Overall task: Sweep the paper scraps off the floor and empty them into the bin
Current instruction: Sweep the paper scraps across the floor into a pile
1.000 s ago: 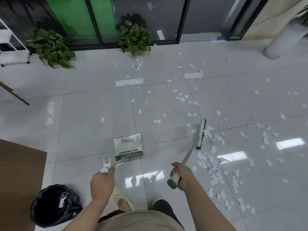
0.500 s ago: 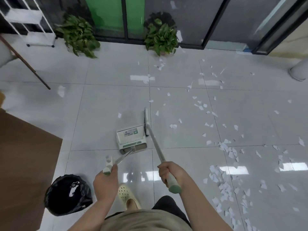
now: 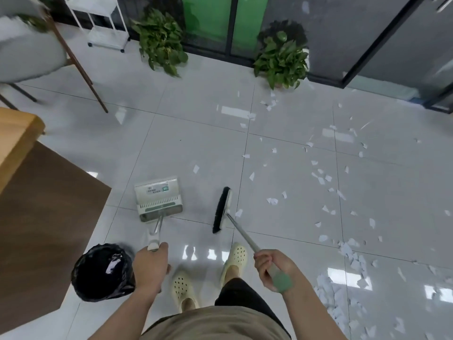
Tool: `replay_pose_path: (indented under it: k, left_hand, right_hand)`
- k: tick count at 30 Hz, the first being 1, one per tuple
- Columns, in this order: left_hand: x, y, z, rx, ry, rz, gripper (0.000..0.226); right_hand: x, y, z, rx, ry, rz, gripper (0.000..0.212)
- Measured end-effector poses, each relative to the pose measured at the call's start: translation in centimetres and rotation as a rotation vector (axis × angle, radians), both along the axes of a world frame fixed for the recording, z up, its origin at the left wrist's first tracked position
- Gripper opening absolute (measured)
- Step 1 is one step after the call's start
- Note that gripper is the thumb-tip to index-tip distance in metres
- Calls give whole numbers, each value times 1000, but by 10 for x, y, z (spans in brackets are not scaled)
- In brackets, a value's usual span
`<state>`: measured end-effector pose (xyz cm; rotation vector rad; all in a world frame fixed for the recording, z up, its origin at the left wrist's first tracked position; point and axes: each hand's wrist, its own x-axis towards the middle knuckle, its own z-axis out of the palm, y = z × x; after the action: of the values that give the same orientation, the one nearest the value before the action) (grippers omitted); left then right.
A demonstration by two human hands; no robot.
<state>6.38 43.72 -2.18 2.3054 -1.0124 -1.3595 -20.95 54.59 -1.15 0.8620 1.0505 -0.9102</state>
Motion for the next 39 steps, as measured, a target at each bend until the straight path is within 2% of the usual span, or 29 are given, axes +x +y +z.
replay_pose_path:
  k: [7, 10, 12, 14, 17, 19, 22, 23, 27, 30, 32, 35, 39]
  left_hand:
    - [-82, -35, -3, -102, -170, -5, 42]
    - [-111, -47, 0, -103, -187, 63, 37]
    - [-122, -57, 0, -112, -191, 129, 36]
    - [-126, -66, 0, -120, -176, 218, 36]
    - [-123, -78, 1, -94, -156, 314, 39]
    - [-119, -91, 6, -71, -5, 353, 38]
    - [-111, -122, 15, 36, 465, 507, 33]
    - [-108, -135, 18, 57, 553, 529, 35]
    - [-89, -181, 16, -16, 592, 662, 44]
    - [-73, -215, 12, -3, 646, 750, 44]
    - [-65, -240, 12, 16, 697, 769, 37]
    - [-62, -280, 16, 33, 813, 782, 28]
    - [-65, -320, 11, 137, 997, 790, 19]
  right_hand:
    - [-127, -14, -3, 112, 185, -61, 28]
    - [-151, -49, -4, 135, 319, -17, 31]
    - [-147, -82, -3, 124, 397, -4, 24]
    - [-133, -113, 4, 79, 354, -62, 15]
    - [-109, -157, 28, 20, 223, -148, 17]
    - [-97, -186, 44, -46, 164, -129, 11]
    - [-85, -220, 57, -121, 65, -65, 12]
    - [-81, -229, 56, -125, 35, -22, 12]
    - [-66, -264, 37, -109, -90, 82, 36]
    - [-51, -293, 24, -206, -250, 130, 52]
    - [-37, -313, 16, -243, -318, 134, 42]
    - [-19, -339, -3, -195, -303, 139, 25]
    - [-30, -348, -22, -79, -161, 46, 25]
